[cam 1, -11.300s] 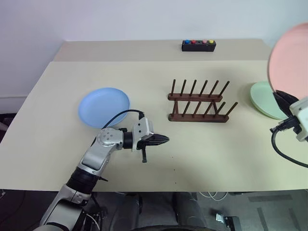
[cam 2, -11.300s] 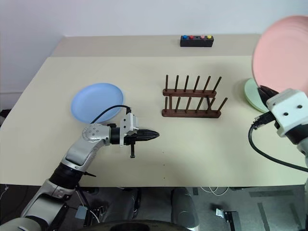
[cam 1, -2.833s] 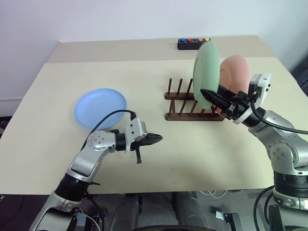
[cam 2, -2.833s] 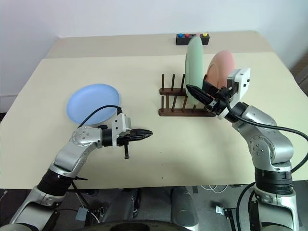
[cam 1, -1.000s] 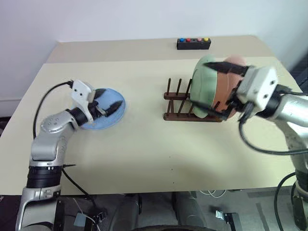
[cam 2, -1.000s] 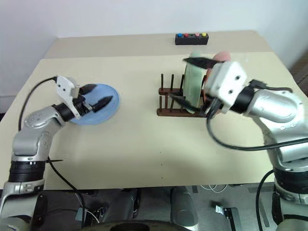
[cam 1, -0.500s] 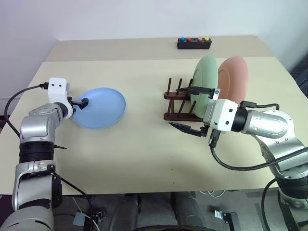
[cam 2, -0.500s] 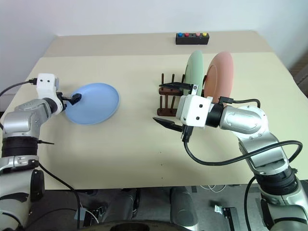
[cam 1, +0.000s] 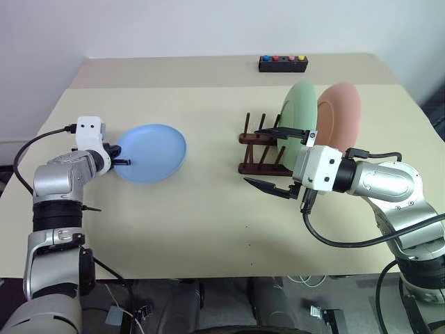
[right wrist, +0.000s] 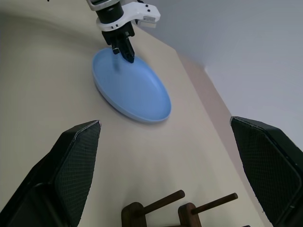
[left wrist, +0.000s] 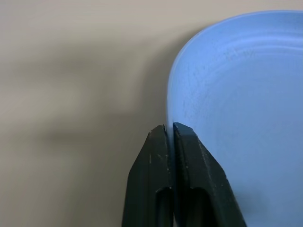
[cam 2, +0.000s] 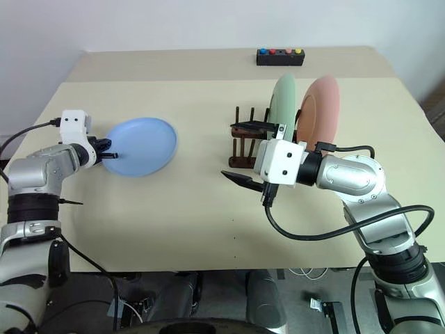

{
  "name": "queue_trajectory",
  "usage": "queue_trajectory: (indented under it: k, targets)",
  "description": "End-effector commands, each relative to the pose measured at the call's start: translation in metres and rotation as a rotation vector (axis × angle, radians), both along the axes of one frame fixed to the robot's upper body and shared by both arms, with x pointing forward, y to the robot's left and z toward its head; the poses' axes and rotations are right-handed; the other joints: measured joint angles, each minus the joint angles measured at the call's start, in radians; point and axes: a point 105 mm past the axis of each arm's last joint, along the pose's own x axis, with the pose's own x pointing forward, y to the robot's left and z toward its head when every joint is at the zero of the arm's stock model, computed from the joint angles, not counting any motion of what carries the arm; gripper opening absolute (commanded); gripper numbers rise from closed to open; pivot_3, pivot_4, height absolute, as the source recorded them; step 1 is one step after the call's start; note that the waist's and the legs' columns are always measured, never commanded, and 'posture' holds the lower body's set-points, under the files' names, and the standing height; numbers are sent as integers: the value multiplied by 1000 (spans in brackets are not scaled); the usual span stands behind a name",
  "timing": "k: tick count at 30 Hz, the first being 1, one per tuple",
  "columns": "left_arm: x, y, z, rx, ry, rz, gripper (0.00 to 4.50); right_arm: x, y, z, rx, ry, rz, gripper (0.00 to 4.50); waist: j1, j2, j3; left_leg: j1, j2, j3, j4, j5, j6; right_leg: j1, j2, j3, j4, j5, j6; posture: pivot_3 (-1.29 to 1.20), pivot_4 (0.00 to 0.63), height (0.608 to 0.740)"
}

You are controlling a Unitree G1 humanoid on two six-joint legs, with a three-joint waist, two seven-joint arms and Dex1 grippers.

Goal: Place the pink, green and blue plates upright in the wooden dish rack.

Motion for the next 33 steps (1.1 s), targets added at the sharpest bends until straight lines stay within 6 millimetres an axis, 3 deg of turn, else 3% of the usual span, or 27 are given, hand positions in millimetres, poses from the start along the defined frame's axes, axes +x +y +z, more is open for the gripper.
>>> queue_trajectory:
  k: [1, 6, 12, 14, 21, 30, 33]
  targets:
    - [7, -21, 50, -143, -283, -71, 29, -2, 0, 11, -1, -66, 5, 4500, 12, 0, 0, 0, 0, 0, 0, 0, 0, 0, 0, 0, 0, 0, 0, 0, 150, 740]
    - [10, -36, 102, -184, -507, -66, 29, 9, -1, 16, -41, -133, -36, 4500, 15, -4, 1, -1, 0, -1, 0, 1, -1, -1, 0, -1, 0, 1, -1, 0, 150, 740]
    - [8, -90, 167, -239, -690, -142, 29, 32, 2, 31, -69, -288, -118, 4500, 14, -4, 1, -1, 0, 0, 0, 1, -1, -2, 0, -1, 0, 1, -1, 0, 150, 740]
    - [7, -108, 178, -233, -713, -164, 29, 36, 5, 37, -66, -337, -131, 4500, 13, -4, 1, -1, 0, 0, 0, 1, -1, -2, 0, -1, 0, 1, -1, 0, 150, 740]
    - [-10, -169, 192, -183, -754, -307, 29, 49, 11, 38, -130, -471, -181, 4500, 10, -4, 1, -2, 0, 0, -1, 1, -1, -2, 0, 0, -1, 1, -1, 0, 150, 740]
    - [-24, -201, 195, -214, -751, -405, 29, 55, 23, 27, -212, -533, -157, 4500, 9, -5, 1, -2, 0, 0, -1, 1, -2, -3, 0, 0, 0, 1, -1, 0, 150, 740]
    - [-25, -204, 193, -210, -744, -414, 0, 56, 26, 26, -214, -531, -150, 3632, 9, -5, 1, -2, 0, 0, -1, 1, -2, -3, 0, 0, 0, 1, -1, 0, 150, 740]
